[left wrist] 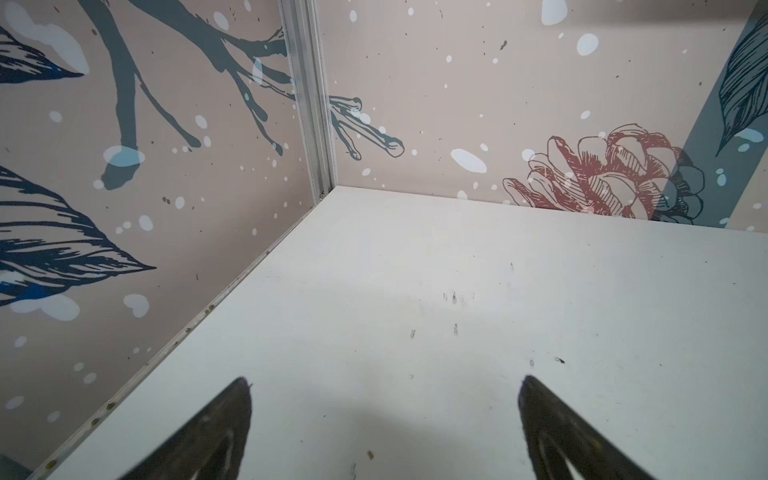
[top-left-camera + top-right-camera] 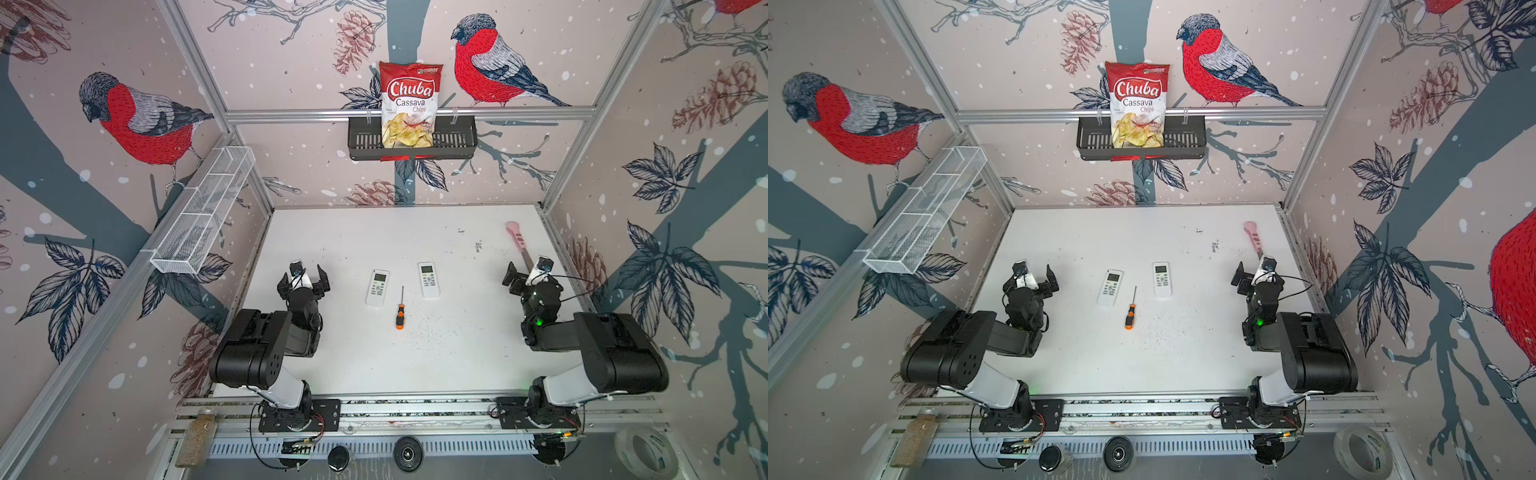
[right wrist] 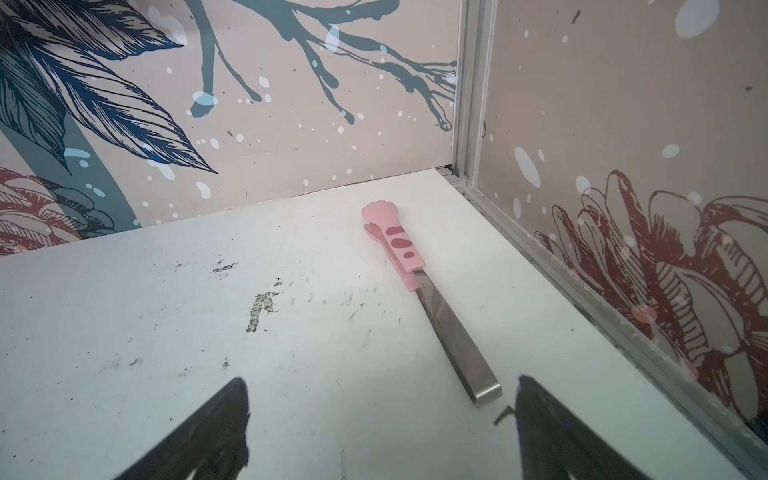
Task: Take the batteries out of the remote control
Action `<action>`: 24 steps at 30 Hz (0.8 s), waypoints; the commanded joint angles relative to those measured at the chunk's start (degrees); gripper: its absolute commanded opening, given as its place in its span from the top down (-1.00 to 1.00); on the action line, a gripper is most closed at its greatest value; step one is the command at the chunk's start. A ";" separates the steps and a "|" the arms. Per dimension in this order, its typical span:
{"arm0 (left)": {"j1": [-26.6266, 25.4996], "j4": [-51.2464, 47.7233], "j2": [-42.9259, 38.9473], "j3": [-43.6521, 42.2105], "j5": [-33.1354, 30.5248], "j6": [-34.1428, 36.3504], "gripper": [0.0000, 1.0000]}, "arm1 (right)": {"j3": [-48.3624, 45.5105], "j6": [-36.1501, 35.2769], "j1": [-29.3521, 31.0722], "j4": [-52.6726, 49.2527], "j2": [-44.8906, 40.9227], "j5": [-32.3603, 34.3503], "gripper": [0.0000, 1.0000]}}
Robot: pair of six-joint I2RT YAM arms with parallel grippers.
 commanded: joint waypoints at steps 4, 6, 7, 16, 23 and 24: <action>0.04 1.58 -0.02 0.14 0.14 -0.01 -0.97 | 0.20 -0.23 0.08 0.28 -0.17 -0.29 -0.98; 0.04 1.56 0.00 0.14 0.19 -0.05 -0.97 | 0.20 -0.23 0.07 0.30 -0.17 -0.29 -0.99; 0.04 1.58 0.00 0.14 0.19 -0.02 -0.97 | 0.23 -0.23 0.08 0.30 -0.21 -0.29 -0.98; 0.08 1.60 -0.01 0.14 0.19 -0.01 -0.97 | 0.26 -0.23 0.08 0.24 -0.15 -0.29 -0.98; 0.09 1.54 0.00 0.18 0.20 -0.08 -0.97 | 0.47 -0.14 -0.09 -0.04 -0.06 -0.59 -0.99; 0.09 1.59 0.00 0.23 0.21 -0.08 -0.97 | 0.48 -0.14 -0.10 -0.10 -0.06 -0.76 -0.99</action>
